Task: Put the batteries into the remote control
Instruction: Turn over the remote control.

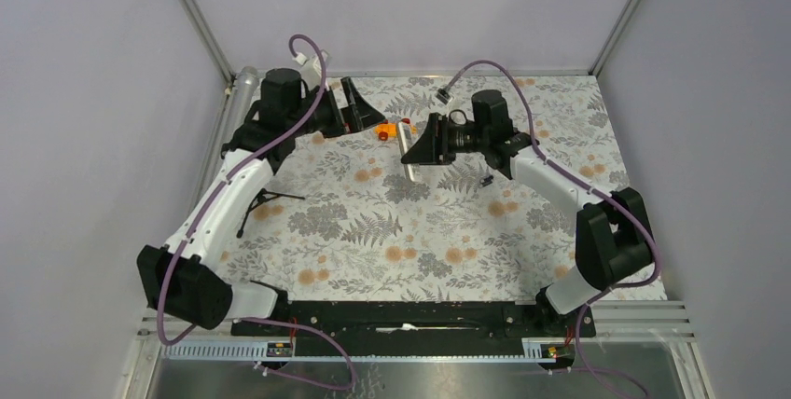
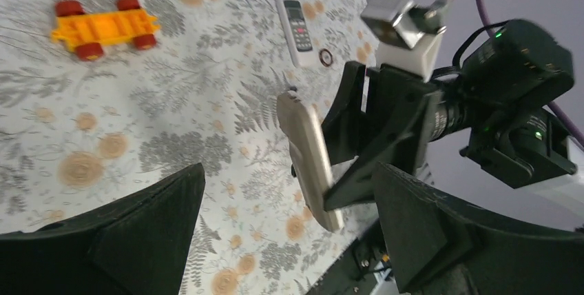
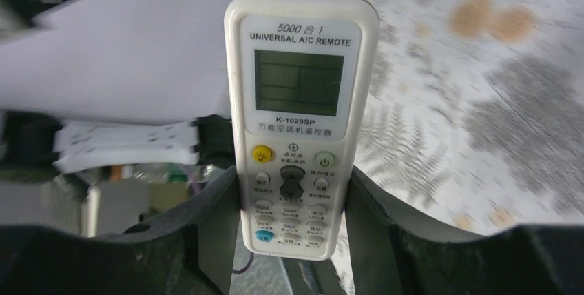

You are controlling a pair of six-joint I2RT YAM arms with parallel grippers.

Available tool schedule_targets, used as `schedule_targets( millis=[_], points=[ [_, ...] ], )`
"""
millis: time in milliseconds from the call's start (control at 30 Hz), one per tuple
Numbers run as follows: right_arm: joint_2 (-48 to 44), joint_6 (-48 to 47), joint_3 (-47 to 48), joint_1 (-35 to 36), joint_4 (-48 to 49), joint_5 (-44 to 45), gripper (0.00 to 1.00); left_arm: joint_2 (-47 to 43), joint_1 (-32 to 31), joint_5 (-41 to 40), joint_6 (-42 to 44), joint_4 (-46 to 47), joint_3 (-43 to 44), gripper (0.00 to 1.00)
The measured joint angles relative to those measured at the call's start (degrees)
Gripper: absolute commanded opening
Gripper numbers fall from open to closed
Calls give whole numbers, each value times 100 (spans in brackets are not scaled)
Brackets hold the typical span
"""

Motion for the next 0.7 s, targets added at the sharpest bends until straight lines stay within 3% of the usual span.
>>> schedule_targets(
  millis=[200,467,567,700],
  points=[
    [328,1856,68,9,2568,-1598,23,369,184,820,-457,168,114,95],
    [1475,5578,247,-42,7047,-2330,18,361,313,2031,-1969,2074,-146,93],
    [1834,6437,387,-39,7779,-2380,18,391,184,2164,-2221,2297,-214,91],
    [1888,6861,431,-46,8155,-2490,18,459,11,2135,-2282,2205,-210,86]
  ],
)
